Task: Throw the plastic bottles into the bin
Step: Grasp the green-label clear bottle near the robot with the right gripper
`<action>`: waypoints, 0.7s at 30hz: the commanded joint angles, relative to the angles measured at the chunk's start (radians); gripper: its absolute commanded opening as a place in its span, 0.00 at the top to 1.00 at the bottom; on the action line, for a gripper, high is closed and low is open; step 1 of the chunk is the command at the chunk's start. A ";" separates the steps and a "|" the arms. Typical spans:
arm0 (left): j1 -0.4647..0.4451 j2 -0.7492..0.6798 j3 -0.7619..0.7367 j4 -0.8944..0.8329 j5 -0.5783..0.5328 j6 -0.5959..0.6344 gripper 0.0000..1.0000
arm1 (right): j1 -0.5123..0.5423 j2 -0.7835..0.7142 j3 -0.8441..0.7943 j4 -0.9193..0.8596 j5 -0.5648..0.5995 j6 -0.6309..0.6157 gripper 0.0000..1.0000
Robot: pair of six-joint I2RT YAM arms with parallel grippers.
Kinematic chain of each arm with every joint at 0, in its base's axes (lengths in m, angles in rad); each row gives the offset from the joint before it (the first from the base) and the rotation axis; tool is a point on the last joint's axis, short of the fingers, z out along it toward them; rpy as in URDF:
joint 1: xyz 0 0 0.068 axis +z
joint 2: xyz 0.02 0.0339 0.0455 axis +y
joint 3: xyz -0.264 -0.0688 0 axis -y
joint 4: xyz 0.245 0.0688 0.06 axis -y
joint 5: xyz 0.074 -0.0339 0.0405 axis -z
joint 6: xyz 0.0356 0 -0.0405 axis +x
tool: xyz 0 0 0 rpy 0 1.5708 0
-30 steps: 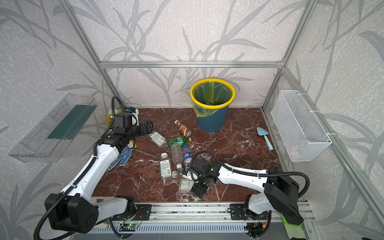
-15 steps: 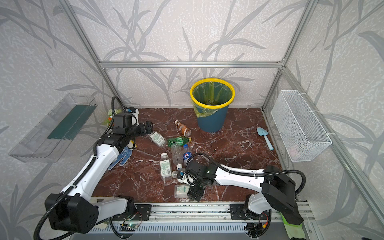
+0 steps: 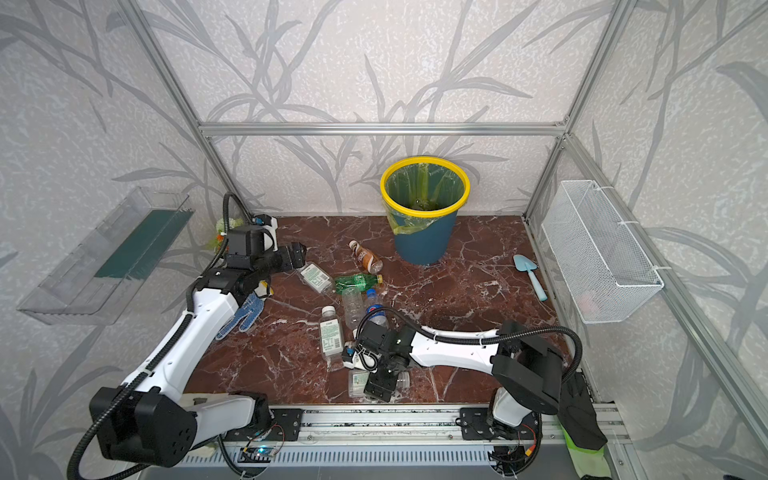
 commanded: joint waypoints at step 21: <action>0.005 -0.016 -0.006 0.003 0.001 0.001 0.06 | 0.020 -0.038 0.028 0.012 0.060 -0.047 0.51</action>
